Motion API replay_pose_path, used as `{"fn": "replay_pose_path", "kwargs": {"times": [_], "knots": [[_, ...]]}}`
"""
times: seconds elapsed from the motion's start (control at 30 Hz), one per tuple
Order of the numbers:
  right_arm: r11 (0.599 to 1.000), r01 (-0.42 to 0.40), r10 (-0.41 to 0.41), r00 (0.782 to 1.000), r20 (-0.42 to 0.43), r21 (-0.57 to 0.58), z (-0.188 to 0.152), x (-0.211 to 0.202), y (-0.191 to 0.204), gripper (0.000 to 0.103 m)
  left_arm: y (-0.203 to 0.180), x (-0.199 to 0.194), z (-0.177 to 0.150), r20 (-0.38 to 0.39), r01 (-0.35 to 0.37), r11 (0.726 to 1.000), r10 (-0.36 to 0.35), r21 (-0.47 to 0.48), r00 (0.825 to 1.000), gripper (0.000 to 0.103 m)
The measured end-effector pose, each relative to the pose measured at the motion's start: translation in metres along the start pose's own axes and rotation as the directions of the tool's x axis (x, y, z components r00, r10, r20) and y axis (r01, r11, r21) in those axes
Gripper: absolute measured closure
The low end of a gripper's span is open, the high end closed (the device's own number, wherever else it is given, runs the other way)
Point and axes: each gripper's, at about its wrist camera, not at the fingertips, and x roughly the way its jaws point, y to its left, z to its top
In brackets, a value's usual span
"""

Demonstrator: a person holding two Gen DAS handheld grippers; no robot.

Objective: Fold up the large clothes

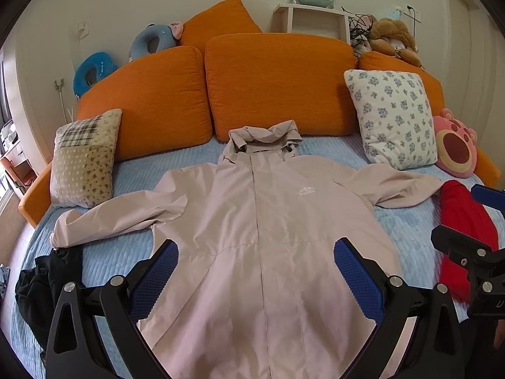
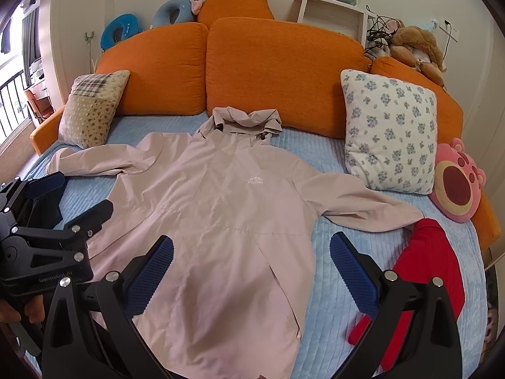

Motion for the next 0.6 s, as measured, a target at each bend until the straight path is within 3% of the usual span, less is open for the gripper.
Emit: {"fn": "replay_pose_path", "kwargs": {"times": [0.6], "knots": [[1.0, -0.001, 0.001, 1.0, 0.0, -0.006, -0.0008, 0.0002, 0.0005, 0.005, 0.0056, 0.0012, -0.0013, -0.003, 0.015, 1.0, -0.015, 0.02, 1.0, 0.003]]}}
